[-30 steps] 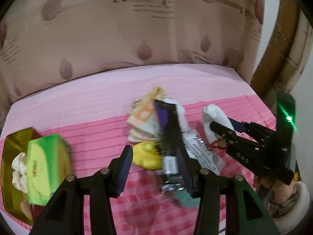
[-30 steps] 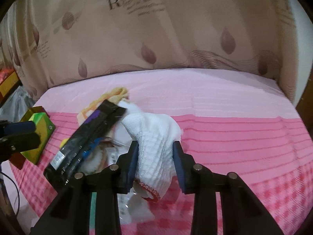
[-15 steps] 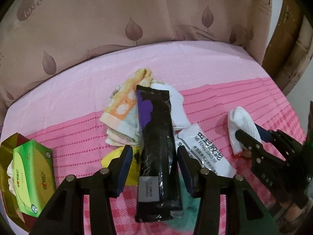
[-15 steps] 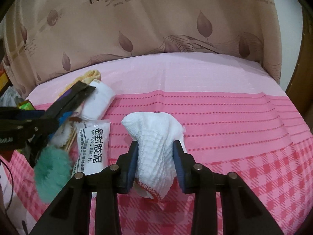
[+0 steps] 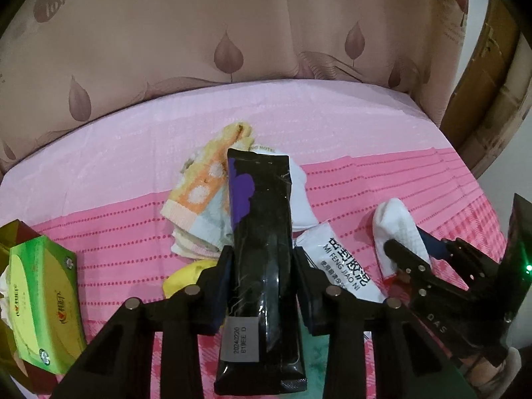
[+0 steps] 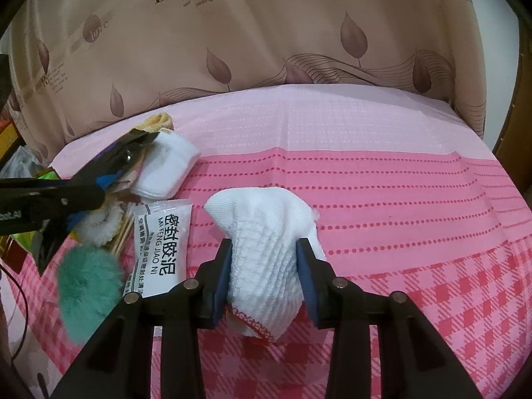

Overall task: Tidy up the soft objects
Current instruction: 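Grasp the black packaged bag with the left tool while the right tool holds the glove, then carry the black bag into the gold tray and open the left tool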

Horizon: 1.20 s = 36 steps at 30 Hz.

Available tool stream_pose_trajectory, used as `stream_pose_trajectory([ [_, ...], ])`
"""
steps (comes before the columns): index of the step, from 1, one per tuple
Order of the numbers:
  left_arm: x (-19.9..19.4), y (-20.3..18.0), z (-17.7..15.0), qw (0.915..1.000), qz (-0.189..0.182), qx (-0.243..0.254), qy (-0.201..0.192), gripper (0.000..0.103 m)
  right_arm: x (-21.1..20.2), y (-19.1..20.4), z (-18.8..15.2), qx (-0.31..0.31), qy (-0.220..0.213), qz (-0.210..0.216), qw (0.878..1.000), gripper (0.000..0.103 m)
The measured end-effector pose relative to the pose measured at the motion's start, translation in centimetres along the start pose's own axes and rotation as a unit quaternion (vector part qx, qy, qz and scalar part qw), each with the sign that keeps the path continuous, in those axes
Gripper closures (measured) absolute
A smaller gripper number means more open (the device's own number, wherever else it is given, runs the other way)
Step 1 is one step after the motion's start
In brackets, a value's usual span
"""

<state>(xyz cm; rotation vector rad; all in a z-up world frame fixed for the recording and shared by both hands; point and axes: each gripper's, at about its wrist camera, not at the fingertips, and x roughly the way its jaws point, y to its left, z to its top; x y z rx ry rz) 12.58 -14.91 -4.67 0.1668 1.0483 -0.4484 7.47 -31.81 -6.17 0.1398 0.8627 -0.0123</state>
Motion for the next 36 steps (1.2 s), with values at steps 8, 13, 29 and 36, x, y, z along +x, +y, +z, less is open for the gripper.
stream_pose_trajectory([
  [8, -1.9, 0.0, -0.2, 0.9998, -0.006, 0.000, -0.017, 0.069, 0.0, -0.1, 0.1, 0.000, 0.003, 0.000, 1.000, 0.067],
  [13, -3.4, 0.1, -0.5, 0.9995, -0.003, 0.005, -0.030, 0.069, 0.1, 0.0, 0.2, -0.004, 0.004, -0.004, 1.000, 0.067],
  [29, -7.8, 6.2, -2.3, 0.9964, 0.048, -0.038, -0.059, 0.069, 0.3, 0.4, 0.2, -0.010, 0.007, -0.012, 1.000, 0.067],
  [36, -10.4, 9.7, -2.9, 0.9919, 0.082, -0.058, -0.077, 0.069, 0.2, 0.4, 0.2, -0.010, 0.008, -0.013, 1.000, 0.066],
])
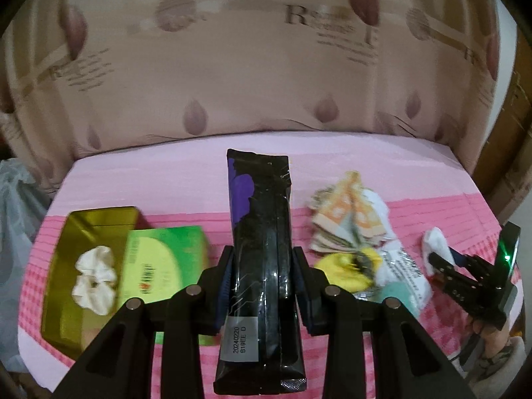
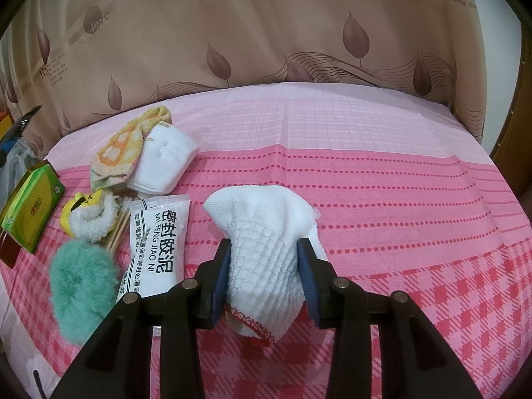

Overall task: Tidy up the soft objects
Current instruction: 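Carry the black bag into the gold tray and open the left tool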

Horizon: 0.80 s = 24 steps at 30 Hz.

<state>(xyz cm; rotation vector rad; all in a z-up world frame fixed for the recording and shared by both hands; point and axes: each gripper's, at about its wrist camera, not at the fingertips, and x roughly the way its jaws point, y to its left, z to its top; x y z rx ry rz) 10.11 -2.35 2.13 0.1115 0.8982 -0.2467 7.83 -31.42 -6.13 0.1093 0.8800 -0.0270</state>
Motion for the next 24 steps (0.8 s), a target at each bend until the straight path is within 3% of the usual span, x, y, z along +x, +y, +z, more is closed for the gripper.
stream_pose_trajectory([
  [9, -1.4, 7.4, -0.3, 0.9972, 0.064, -0.039, -0.004, 0.069, -0.1, 0.0, 0.1, 0.000, 0.001, -0.001, 1.000, 0.065],
  [17, -1.3, 14.7, -1.1, 0.9887, 0.129, -0.076, 0.007, 0.069, -0.1, 0.1, 0.1, -0.001, 0.001, -0.002, 1.000, 0.065],
  [24, -0.6, 20.0, -2.2, 0.9821, 0.159, -0.097, 0.027, 0.069, -0.1, 0.1, 0.0, -0.004, 0.002, -0.007, 1.000, 0.065],
])
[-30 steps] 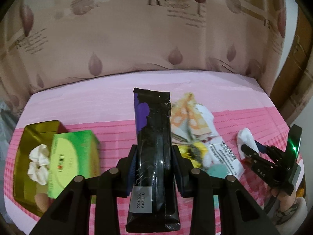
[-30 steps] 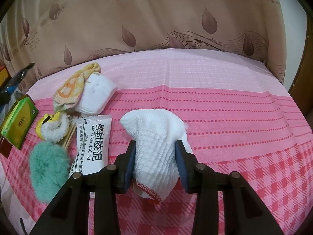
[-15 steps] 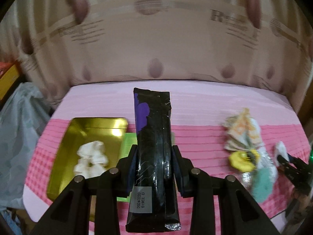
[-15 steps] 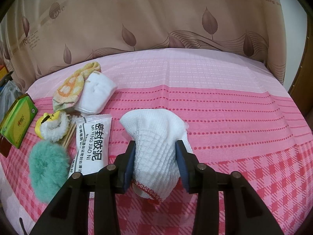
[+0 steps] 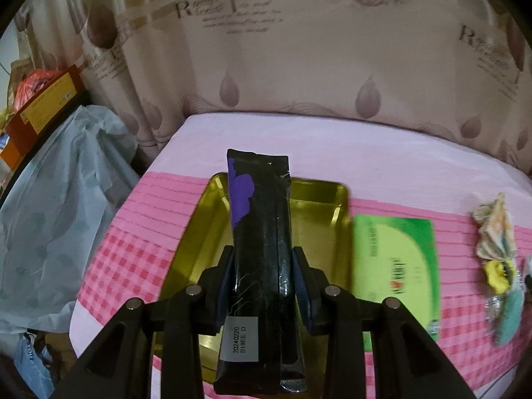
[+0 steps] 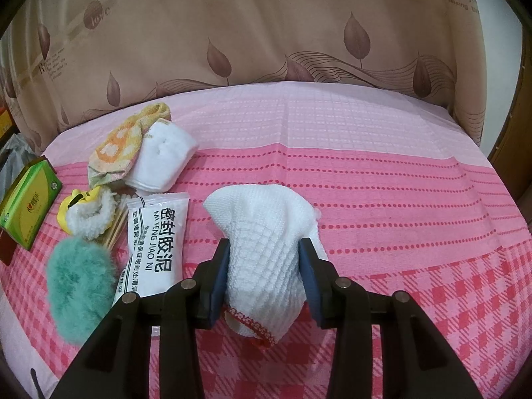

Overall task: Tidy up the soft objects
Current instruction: 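Carry the black bag into the gold tray and open the left tool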

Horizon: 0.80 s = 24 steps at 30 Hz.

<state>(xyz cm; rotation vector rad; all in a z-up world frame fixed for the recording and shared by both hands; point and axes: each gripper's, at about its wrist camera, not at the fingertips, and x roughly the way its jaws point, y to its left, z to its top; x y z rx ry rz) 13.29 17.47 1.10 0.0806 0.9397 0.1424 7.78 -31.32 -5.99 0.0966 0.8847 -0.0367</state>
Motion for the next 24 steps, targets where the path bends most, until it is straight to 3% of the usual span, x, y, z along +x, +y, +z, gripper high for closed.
stream_pose_trajectory([
  [7, 3.3, 2.8, -0.7, 0.9994, 0.016, -0.003, 0.032, 0.069, -0.2, 0.1, -0.1, -0.006, 0.001, -0.008, 1.000, 0.065],
  [24, 8.6, 4.6, -2.3, 0.9963, 0.015, -0.002, 0.084, 0.066, 0.0, 0.5, 0.1, -0.015, 0.004, -0.020, 1.000, 0.064],
])
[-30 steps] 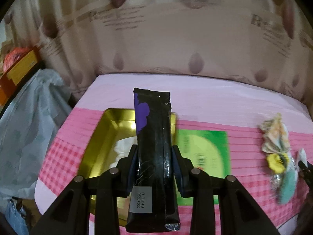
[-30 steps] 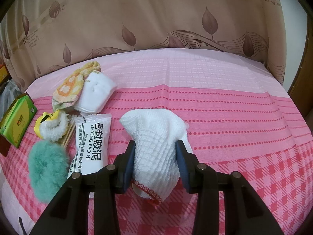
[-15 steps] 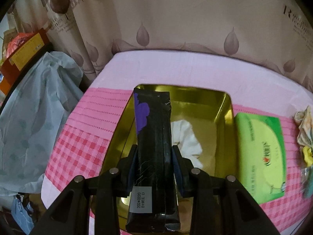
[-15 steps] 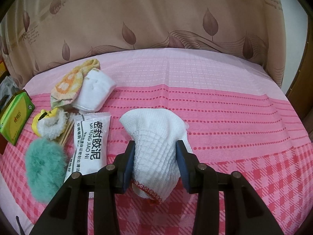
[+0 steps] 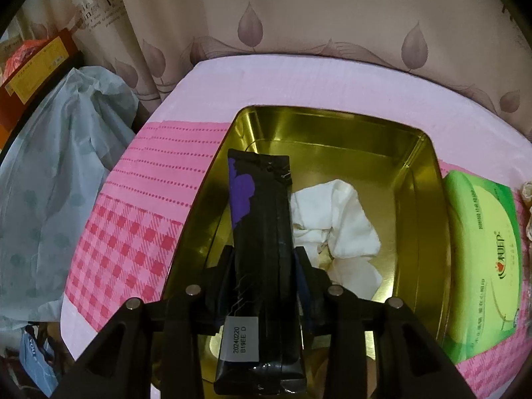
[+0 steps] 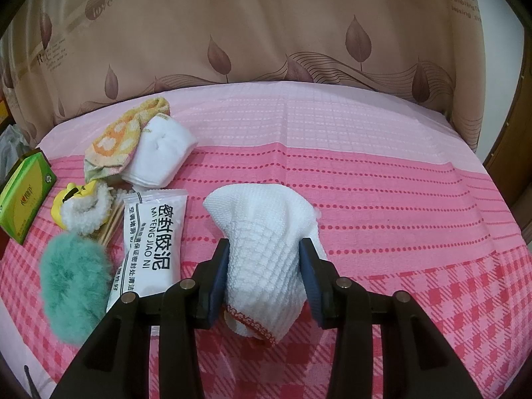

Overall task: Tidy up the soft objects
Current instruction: 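Carry the black bag into the gold tray and open the left tool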

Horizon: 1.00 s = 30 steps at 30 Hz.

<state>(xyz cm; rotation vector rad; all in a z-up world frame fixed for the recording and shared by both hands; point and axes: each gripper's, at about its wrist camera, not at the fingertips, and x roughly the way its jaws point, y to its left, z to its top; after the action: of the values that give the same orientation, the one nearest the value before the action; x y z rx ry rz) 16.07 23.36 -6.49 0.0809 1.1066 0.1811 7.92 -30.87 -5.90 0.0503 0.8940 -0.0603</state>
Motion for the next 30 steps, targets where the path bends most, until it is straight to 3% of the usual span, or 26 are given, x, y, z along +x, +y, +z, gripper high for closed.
stream_pose_trajectory([
  [11, 0.0, 1.0, 0.5, 0.9998, -0.001, -0.015, 0.009, 0.061, 0.2, 0.3, 0.0, -0.006, 0.002, -0.006, 1.000, 0.063],
  [19, -4.0, 1.6, -0.3, 0.9991, 0.015, -0.024, -0.033, 0.061, 0.3, 0.5, 0.0, -0.012, 0.003, -0.011, 1.000, 0.062],
  [30, -8.0, 1.2, -5.0, 0.9934, 0.075, -0.022, -0.084, 0.061, 0.0, 0.5, -0.1, -0.013, -0.001, -0.018, 1.000, 0.065],
])
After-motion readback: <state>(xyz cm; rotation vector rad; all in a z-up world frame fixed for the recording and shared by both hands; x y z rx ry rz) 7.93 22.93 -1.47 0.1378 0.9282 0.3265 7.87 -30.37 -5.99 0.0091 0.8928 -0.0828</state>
